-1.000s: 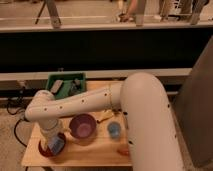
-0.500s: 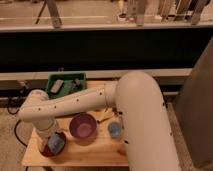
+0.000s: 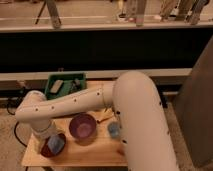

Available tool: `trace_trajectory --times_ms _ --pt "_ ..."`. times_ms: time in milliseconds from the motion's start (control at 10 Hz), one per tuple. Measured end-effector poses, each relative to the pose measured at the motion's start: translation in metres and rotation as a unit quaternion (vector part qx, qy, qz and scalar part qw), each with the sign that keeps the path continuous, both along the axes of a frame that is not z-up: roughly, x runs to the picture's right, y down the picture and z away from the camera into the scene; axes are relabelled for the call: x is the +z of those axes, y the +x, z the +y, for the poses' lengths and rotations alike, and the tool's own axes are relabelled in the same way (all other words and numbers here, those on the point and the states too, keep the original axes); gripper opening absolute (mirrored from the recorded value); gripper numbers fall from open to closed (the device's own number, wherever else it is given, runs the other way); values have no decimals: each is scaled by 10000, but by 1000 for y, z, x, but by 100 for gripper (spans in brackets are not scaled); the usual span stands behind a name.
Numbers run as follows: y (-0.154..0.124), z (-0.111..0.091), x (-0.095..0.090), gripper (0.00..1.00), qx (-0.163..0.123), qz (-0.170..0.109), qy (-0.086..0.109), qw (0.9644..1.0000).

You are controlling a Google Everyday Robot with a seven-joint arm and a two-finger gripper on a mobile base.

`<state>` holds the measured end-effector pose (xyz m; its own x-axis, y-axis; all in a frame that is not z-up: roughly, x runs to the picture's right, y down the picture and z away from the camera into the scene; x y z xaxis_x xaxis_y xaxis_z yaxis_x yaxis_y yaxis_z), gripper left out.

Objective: Place sponge in purple bowl

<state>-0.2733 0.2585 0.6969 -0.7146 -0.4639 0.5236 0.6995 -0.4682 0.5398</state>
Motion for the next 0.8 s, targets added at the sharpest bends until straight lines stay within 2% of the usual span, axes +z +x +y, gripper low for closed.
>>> trace_trajectory --times_ms 200,300,600,800 --pt "-4 3 0 58 25 27 -51 10000" --pt "-5 4 2 55 32 38 -74 10000" --pt "-8 6 9 56 47 67 -106 9999" --pt "-10 7 12 66 24 90 -65 9999"
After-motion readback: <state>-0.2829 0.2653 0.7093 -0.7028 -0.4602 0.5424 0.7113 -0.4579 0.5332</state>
